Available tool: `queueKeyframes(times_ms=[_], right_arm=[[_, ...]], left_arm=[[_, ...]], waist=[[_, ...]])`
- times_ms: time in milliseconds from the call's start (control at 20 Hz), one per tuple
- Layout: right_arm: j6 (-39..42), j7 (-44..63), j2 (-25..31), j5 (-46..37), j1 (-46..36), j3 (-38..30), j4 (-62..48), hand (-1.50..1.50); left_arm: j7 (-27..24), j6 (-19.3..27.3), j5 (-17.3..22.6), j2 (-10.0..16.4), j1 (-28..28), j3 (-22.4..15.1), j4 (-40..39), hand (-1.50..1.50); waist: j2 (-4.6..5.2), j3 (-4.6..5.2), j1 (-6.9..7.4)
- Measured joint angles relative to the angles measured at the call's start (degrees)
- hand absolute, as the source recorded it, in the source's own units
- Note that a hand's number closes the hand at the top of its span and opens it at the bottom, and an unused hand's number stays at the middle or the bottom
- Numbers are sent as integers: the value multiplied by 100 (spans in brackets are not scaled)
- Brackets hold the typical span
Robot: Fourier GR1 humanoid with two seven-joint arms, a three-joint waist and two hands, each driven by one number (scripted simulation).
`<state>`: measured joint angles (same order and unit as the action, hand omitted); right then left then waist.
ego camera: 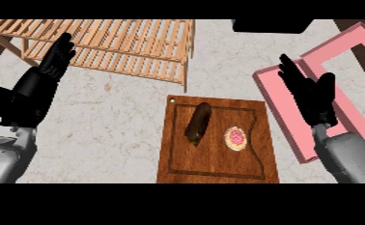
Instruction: Pick the cupcake from the cutting board and place it in the cardboard box
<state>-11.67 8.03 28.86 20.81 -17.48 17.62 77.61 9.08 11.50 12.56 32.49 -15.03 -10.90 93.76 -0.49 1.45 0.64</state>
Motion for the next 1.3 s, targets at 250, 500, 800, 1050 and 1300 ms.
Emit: queueKeyframes(times_ms=[250,500,800,1050,1300], right_arm=[[-939,159,-33,-262,454,-207,1083,-150],[-2483,-172,169,-1213,854,-706,1564,-150],[-3772,-527,4,-2757,1747,-7,3002,-150],[-3527,509,676,-3831,2515,629,3601,-150],[-2667,1930,1485,-4520,2846,818,3831,-150]], left_arm=[[-102,-9,455,-162,583,430,-116,0],[31,59,891,-413,1073,655,-290,0],[70,-143,1253,-490,1369,817,-228,0],[37,-218,1305,-514,1543,836,-117,0],[51,-264,1324,-479,1506,871,-64,0]], waist=[[-28,-90,-146],[-111,-90,-406],[-76,-108,-341],[-41,-83,-290],[6,-57,-233]])
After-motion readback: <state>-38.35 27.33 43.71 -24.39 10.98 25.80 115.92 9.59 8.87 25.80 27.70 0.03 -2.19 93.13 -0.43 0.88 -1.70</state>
